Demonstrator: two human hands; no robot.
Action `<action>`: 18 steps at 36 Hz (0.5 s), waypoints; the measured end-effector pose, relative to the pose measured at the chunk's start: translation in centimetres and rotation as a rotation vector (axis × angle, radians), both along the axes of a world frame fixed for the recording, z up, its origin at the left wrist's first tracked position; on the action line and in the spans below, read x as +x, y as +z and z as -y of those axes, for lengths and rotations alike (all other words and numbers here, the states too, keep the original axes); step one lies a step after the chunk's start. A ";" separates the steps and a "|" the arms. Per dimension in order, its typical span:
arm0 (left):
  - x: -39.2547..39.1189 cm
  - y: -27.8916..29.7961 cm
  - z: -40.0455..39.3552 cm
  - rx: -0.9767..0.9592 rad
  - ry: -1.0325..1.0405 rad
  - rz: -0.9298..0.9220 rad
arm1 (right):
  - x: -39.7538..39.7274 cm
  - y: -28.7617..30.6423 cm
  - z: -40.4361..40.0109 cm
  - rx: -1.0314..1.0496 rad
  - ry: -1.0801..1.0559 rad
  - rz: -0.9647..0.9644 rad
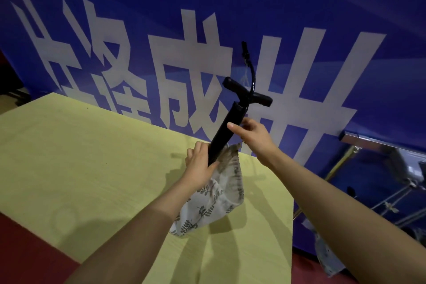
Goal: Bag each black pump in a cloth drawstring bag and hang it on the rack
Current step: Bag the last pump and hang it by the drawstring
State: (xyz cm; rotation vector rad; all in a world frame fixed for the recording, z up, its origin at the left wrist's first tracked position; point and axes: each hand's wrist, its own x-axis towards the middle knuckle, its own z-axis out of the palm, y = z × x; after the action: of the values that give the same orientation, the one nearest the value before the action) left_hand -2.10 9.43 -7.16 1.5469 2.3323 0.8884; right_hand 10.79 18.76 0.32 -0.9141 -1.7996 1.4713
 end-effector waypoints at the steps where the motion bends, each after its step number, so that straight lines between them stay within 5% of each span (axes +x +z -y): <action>1: -0.1 -0.1 0.1 -0.017 -0.012 -0.001 | 0.0 -0.2 0.2 0.010 0.005 0.003; 11: -0.7 -0.9 0.8 -0.282 -0.116 0.151 | 0.1 -2.8 1.1 0.084 -0.081 0.085; 18: 0.0 2.1 1.1 0.189 0.076 0.164 | -0.1 -4.0 1.7 0.239 -0.075 0.188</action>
State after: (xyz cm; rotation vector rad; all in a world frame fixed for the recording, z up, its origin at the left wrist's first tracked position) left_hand -2.10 8.29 -5.05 1.3983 2.2590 1.2359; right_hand 10.72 17.09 -3.71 -1.0113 -2.0019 1.1253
